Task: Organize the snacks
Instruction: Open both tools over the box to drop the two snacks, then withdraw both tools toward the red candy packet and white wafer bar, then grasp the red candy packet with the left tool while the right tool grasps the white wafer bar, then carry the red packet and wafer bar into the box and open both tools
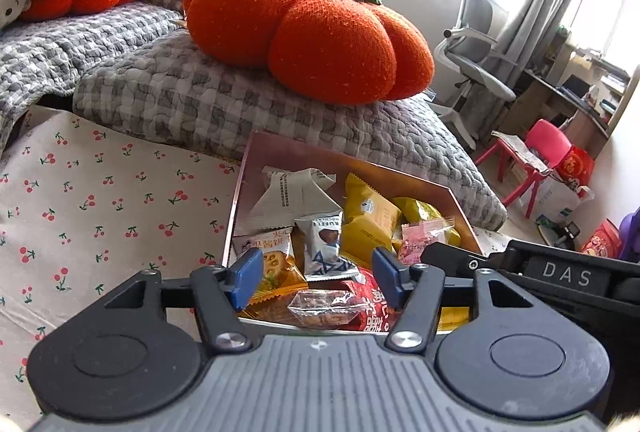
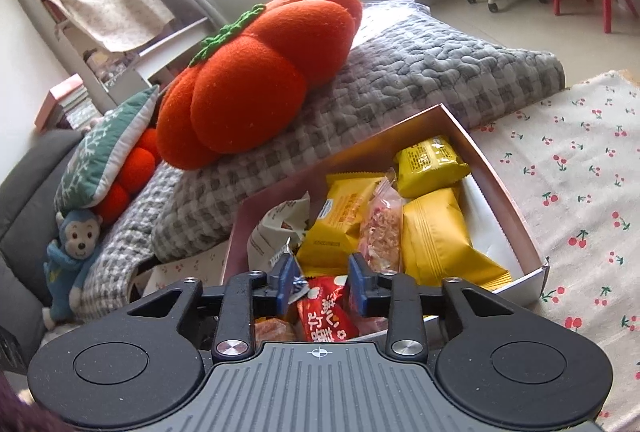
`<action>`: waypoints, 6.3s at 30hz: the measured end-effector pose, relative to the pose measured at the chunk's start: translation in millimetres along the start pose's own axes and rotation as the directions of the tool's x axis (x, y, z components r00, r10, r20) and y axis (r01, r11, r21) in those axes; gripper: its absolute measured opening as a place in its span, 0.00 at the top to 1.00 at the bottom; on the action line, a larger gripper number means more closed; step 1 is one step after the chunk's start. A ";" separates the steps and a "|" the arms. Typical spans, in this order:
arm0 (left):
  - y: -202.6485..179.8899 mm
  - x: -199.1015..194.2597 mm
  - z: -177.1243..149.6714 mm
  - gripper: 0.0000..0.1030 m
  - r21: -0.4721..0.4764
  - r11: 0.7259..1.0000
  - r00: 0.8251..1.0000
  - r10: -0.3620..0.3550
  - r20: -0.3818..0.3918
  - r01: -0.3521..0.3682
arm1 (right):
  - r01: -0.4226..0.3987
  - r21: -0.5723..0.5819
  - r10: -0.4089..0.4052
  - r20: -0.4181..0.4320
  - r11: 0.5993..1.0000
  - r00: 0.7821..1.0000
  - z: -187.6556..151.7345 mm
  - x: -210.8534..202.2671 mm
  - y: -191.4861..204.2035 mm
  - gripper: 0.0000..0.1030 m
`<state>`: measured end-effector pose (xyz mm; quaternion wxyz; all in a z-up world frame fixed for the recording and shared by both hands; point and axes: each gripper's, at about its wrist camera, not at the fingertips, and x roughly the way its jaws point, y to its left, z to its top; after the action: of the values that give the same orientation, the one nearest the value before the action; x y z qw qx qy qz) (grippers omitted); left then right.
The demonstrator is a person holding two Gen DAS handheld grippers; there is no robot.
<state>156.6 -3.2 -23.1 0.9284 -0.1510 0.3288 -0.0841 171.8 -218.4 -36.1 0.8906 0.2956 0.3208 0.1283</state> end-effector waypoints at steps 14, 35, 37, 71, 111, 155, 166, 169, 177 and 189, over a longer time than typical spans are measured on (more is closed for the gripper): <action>-6.8 -24.1 -6.9 0.18 0.098 0.995 0.997 0.030 -0.068 -0.023 | 0.083 -0.027 -0.083 -0.006 0.996 0.997 4.7 -45.0 -14.4 0.33; -4.3 -53.7 -47.3 0.01 0.247 0.962 0.965 0.166 -0.201 -0.114 | 0.206 -0.153 -0.219 -0.071 0.967 0.973 -30.0 -90.1 -28.3 0.07; -5.3 -54.4 -51.6 0.01 0.250 0.963 0.963 0.161 -0.217 -0.104 | 0.208 -0.168 -0.223 -0.079 0.964 0.972 -34.5 -92.4 -27.7 0.07; -1.2 -43.5 -75.2 0.64 0.075 0.996 0.918 -0.022 -0.396 0.056 | 0.160 -0.341 -0.246 -0.225 0.926 0.943 -74.9 -70.1 -18.5 0.07; 12.4 -75.4 -103.1 0.68 0.455 0.880 0.970 -0.024 -0.243 0.135 | 0.110 -0.556 -0.209 -0.117 0.823 0.971 -135.7 -48.0 11.9 0.25; -8.8 -93.2 -40.1 0.72 0.331 0.925 0.981 -0.153 -0.118 0.184 | 0.083 -0.350 -0.110 -0.058 0.933 0.992 -70.4 -91.4 16.3 0.55; -10.0 -74.9 -14.8 0.72 0.221 0.968 0.993 -0.109 -0.043 0.115 | 0.095 -0.244 -0.098 0.000 0.965 0.995 -31.1 -62.9 -0.8 0.55; -17.1 -65.1 -7.5 0.72 0.247 0.964 0.994 -0.097 -0.039 0.104 | 0.104 -0.202 -0.104 0.007 0.974 0.995 -17.0 -49.6 -11.8 0.55; -28.9 -20.2 16.5 0.72 0.238 0.967 0.995 -0.073 -0.073 0.088 | 0.080 -0.025 -0.080 0.009 0.996 0.997 16.9 -18.8 -49.3 0.55; -39.4 45.5 47.8 0.72 0.241 0.969 0.989 -0.021 -0.148 0.056 | 0.023 0.054 -0.023 -0.002 0.998 1.000 33.1 0.7 -75.9 0.54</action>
<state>219.7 -41.2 -1.2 0.9119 -0.0352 0.3793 -0.1528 196.7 -292.9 -62.2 0.8835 0.3157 0.3282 0.1094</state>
